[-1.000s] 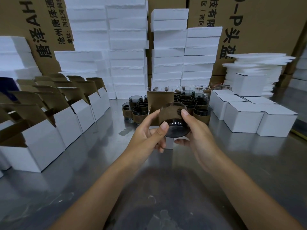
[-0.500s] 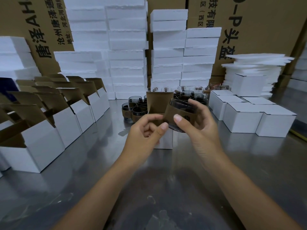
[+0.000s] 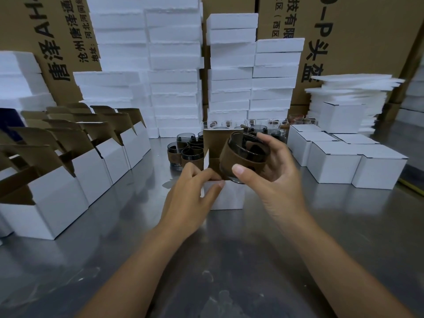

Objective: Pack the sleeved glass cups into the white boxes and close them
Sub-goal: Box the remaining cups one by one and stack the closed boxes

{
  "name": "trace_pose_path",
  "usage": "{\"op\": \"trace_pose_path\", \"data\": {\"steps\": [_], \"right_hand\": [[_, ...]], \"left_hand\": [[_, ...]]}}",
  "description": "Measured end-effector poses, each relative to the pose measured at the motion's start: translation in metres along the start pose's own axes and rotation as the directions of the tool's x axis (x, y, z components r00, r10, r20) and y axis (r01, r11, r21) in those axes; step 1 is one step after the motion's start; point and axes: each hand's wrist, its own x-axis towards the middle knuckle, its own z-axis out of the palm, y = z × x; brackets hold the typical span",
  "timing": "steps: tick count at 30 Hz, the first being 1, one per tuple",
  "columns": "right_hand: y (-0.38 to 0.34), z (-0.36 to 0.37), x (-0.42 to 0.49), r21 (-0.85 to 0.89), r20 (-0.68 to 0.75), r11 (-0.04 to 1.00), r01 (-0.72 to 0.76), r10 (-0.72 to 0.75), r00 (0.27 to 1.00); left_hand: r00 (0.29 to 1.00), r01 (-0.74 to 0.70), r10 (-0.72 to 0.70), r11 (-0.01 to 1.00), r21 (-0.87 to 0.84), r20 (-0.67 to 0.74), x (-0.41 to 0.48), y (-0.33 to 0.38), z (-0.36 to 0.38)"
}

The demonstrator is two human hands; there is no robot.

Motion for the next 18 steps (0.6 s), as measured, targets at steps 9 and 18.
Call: {"op": "trace_pose_path", "data": {"steps": [9,18], "right_hand": [[0.0063,-0.0002,0.0008,-0.087,0.009,0.995,0.038,-0.038,0.999],[0.0066,-0.0018,-0.0029,-0.238,-0.003,0.965,0.113,-0.117,0.993]], "left_hand": [[0.983,-0.180,0.181,0.983,-0.040,0.027,-0.0053,0.0060,0.0040],[0.972,-0.237,0.236,0.971,-0.036,-0.011,-0.0059,0.0062,0.0037]]}}
